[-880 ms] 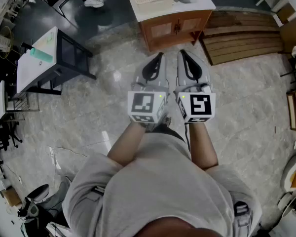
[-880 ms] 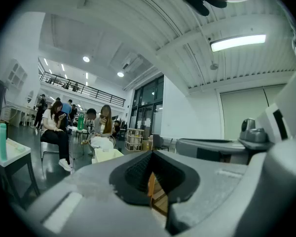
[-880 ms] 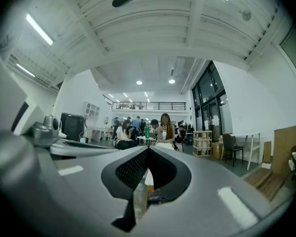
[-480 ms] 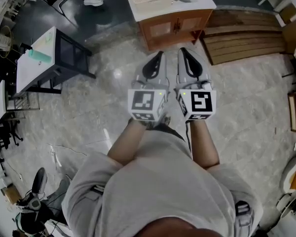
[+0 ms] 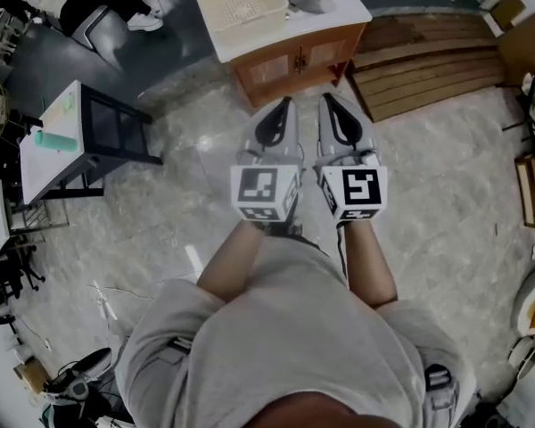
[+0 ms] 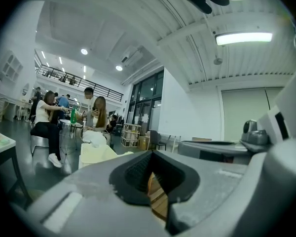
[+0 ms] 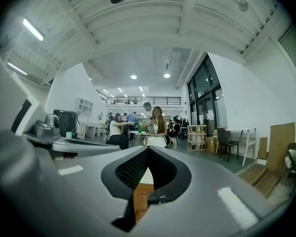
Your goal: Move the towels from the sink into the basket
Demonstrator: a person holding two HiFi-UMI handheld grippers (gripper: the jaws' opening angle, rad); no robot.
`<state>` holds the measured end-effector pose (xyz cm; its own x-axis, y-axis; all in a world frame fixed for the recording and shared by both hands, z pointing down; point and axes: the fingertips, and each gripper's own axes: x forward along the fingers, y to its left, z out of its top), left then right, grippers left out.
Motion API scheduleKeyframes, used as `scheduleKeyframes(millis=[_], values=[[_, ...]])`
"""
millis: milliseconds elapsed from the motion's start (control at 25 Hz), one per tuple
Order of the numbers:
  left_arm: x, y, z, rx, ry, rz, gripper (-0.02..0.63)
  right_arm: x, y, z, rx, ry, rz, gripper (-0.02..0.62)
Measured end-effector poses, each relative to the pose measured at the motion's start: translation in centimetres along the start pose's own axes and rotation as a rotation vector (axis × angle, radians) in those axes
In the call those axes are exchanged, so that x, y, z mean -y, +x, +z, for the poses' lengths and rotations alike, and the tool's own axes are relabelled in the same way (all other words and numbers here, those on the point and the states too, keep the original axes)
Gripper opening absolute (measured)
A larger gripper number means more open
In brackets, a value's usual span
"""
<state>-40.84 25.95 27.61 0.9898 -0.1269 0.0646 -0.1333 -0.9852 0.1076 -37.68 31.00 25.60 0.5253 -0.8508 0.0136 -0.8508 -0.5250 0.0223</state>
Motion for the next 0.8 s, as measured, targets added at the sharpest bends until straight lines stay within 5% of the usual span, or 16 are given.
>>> scheduleKeyframes(millis=[520,800], values=[[-5.4,19.9,2.6,0.001,-0.039,-0.074,0.020,10.5,17.0,0.8,-0.052,-0.026,-0.014,0.006],[-9.3,26.4,4.4,0.006,-0.034,-0.084,0.020,12.6,24.8,2.0,-0.024,-0.036,0.004,0.006]])
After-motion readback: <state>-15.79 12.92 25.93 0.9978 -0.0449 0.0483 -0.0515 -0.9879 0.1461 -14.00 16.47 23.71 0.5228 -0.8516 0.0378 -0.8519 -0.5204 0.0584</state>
